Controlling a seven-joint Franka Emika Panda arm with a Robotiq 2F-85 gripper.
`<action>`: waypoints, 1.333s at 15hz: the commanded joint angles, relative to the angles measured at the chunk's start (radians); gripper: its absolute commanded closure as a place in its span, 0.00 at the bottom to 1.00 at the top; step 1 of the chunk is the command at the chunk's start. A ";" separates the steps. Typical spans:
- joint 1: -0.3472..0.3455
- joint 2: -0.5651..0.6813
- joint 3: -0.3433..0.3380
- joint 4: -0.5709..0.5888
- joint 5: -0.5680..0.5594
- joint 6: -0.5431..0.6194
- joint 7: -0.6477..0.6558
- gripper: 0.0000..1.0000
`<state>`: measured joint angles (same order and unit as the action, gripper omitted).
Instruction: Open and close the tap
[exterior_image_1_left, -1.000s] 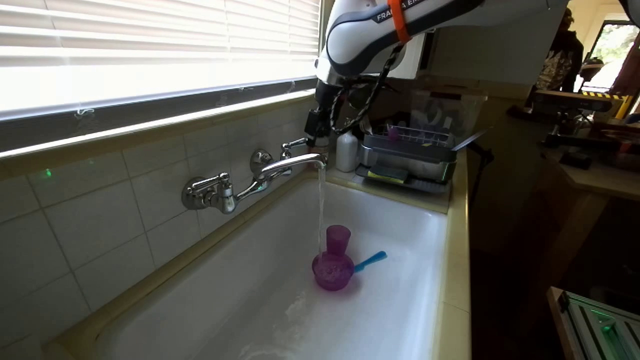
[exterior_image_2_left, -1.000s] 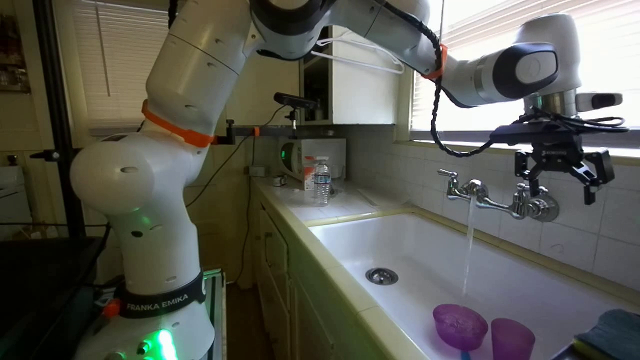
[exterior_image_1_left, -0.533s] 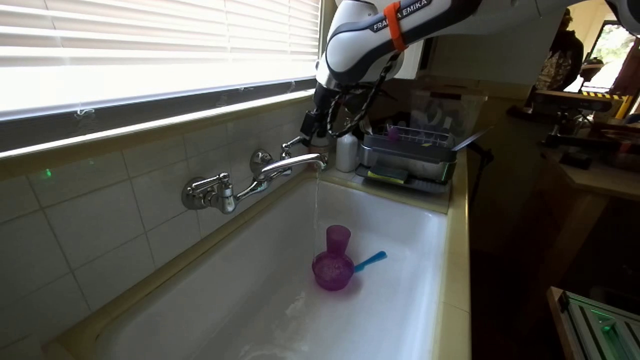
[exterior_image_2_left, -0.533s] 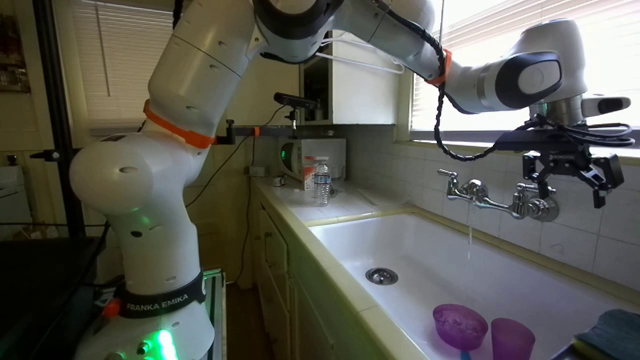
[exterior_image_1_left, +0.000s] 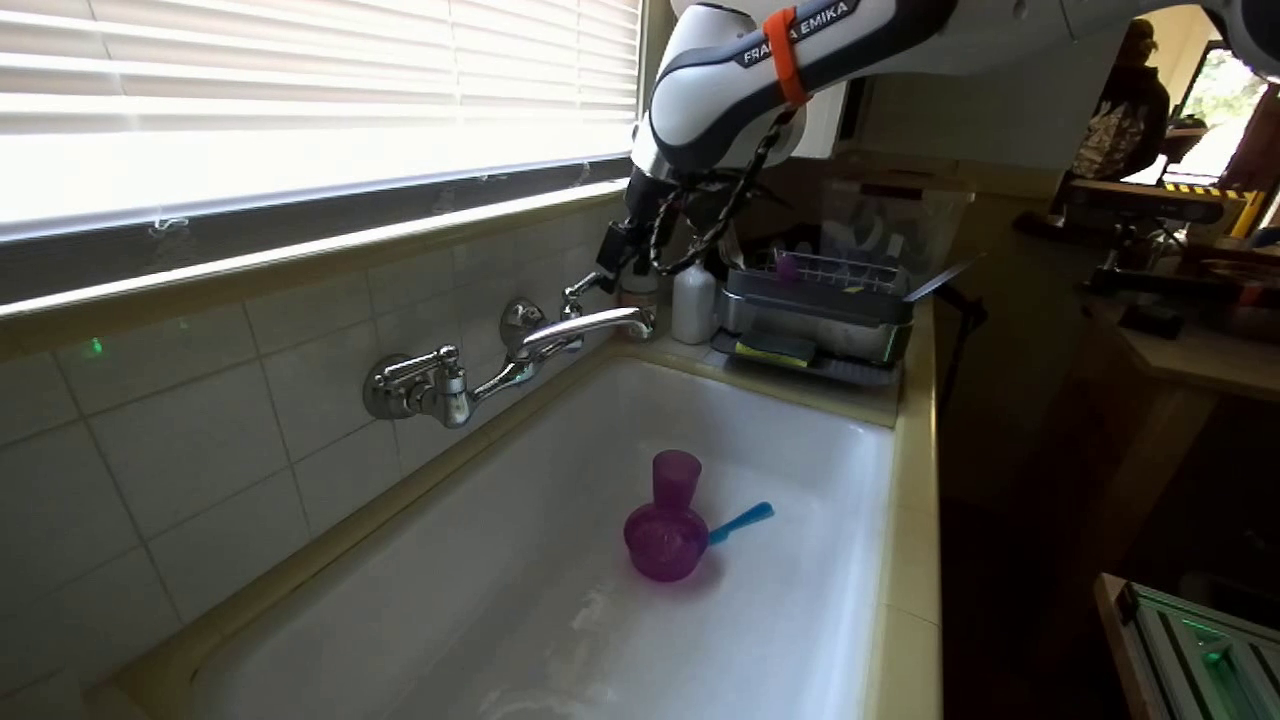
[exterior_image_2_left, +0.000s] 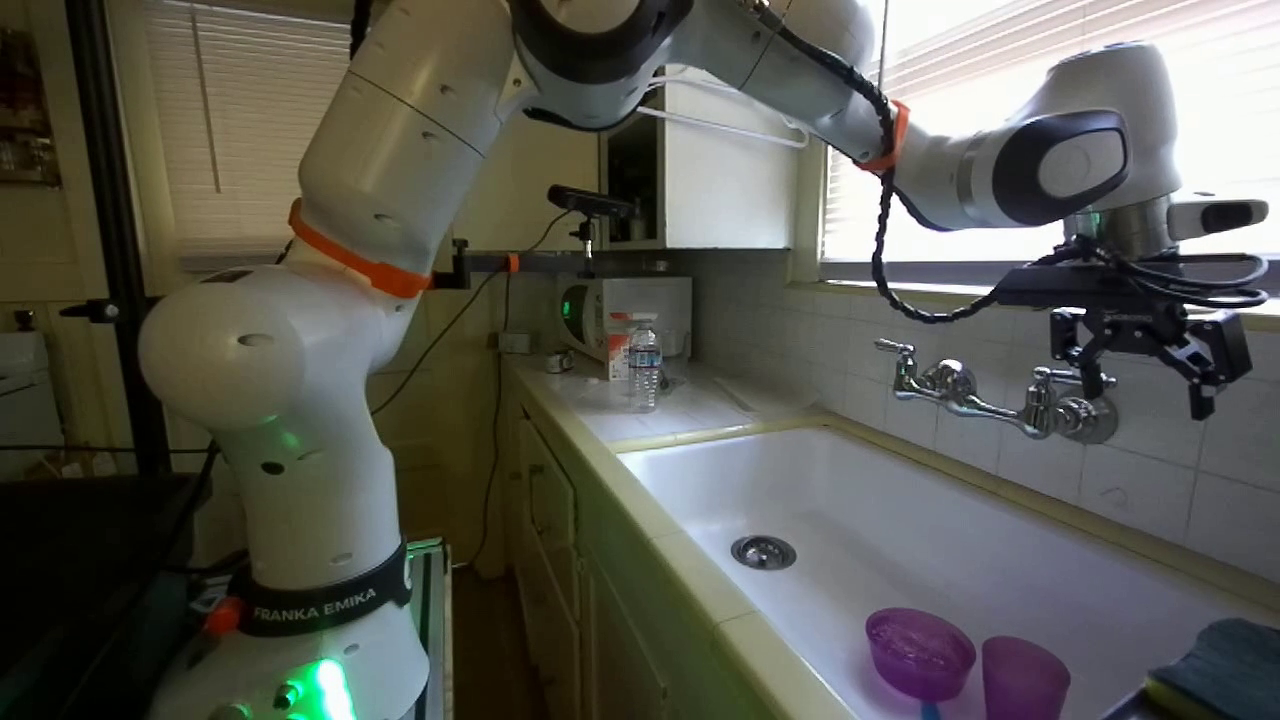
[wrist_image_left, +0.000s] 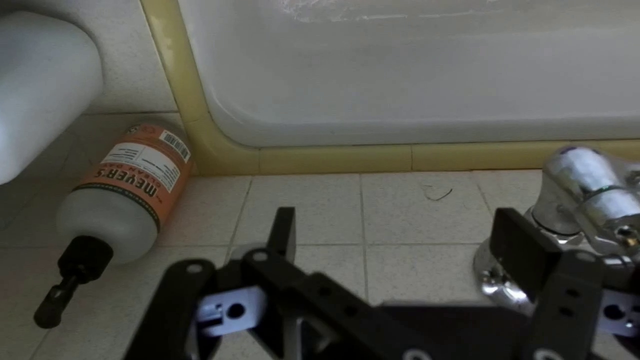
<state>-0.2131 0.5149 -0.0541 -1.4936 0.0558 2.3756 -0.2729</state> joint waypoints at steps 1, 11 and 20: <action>-0.005 0.029 0.014 0.039 0.029 0.037 0.025 0.00; -0.002 -0.048 0.007 -0.041 0.023 -0.022 0.030 0.00; 0.014 -0.212 -0.003 -0.203 0.007 -0.193 0.022 0.00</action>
<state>-0.2074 0.4016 -0.0506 -1.5759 0.0665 2.2295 -0.2565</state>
